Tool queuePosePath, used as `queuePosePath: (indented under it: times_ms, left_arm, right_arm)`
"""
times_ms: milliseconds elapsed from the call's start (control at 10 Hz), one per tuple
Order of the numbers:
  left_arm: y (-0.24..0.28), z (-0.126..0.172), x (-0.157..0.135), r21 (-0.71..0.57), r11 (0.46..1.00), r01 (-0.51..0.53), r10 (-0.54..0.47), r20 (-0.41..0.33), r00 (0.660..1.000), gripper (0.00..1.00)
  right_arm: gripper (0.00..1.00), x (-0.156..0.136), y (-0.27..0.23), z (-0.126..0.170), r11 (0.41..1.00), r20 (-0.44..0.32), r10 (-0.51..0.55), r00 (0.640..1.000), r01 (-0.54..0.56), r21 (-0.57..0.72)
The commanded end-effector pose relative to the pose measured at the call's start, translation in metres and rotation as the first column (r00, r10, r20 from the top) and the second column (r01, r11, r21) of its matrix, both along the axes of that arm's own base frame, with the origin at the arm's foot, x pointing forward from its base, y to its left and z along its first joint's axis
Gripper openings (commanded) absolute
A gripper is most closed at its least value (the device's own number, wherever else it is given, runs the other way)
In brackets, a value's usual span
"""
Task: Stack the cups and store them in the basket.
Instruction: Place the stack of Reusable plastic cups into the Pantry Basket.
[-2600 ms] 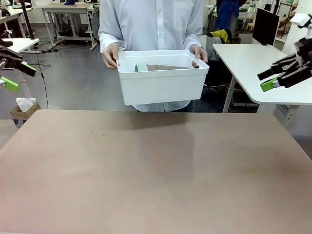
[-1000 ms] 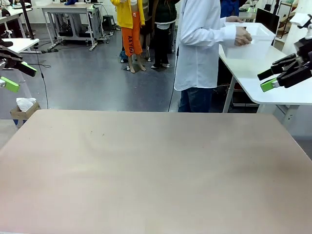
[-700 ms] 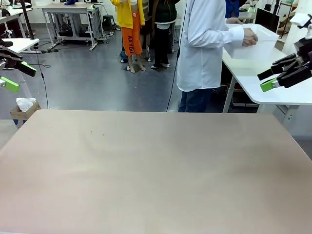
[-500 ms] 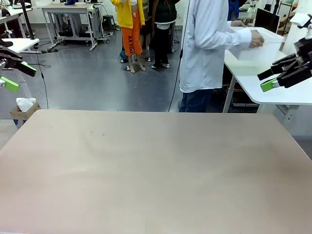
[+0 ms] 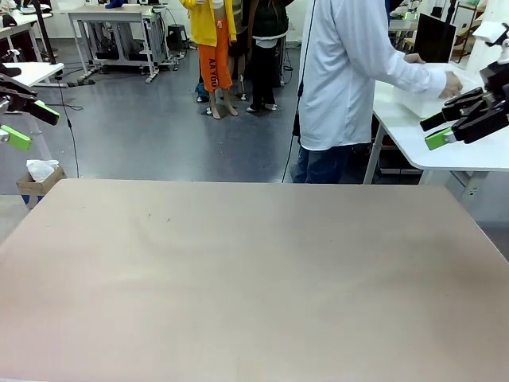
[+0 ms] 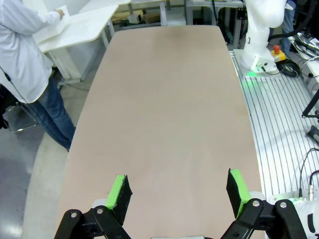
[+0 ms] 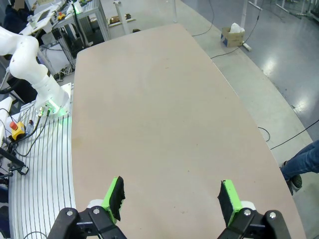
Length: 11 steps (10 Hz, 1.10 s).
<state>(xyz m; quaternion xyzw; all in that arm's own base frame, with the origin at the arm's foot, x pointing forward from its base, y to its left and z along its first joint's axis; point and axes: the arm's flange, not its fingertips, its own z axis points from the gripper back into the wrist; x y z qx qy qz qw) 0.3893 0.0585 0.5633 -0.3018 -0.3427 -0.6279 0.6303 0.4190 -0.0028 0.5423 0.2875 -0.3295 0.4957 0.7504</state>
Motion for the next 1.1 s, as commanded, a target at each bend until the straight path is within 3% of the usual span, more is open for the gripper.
queuePosePath:
  times_ms: [0,1000]
  left_arm:
    - [-0.003,0.0014,-0.0018,-0.01,1.0,-0.014,0.014,-0.002,1.0,1.0]
    - [-0.003,0.0014,-0.0018,-0.01,1.0,-0.014,0.014,-0.002,1.0,1.0]
  right_arm:
    - [1.0,0.0018,0.0007,0.0048,1.0,-0.016,-0.007,1.0,0.007,0.002]
    - [1.0,0.0018,0.0007,0.0048,1.0,-0.016,-0.007,1.0,0.007,0.002]
